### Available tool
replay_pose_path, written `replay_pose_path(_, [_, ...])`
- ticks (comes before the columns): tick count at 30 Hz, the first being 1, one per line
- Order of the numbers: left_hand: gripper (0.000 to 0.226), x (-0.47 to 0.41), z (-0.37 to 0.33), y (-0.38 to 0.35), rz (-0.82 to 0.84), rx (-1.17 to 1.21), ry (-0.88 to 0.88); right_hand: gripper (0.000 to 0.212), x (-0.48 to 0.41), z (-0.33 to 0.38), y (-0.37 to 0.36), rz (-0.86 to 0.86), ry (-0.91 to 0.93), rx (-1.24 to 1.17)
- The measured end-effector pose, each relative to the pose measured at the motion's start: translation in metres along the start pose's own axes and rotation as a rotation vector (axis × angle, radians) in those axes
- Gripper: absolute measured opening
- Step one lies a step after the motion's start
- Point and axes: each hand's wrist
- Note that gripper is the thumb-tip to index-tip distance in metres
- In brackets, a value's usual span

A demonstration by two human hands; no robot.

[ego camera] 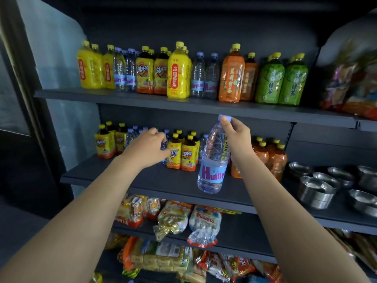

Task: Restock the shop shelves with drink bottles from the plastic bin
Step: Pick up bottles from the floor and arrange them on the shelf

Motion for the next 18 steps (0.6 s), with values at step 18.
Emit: replay_pose_path(18, [0.038, -0.101, 0.028, -0.001, 0.002, -0.013, 0.000, 0.021, -0.097, 0.007, -0.040, 0.126, 0.188, 0.002])
Point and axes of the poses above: each hand's wrist, its own x-axis away from the middle knuckle, its own y-axis out of the back of the hand, z = x × y, and after that the axes turned 7 degrees about x, right-handed
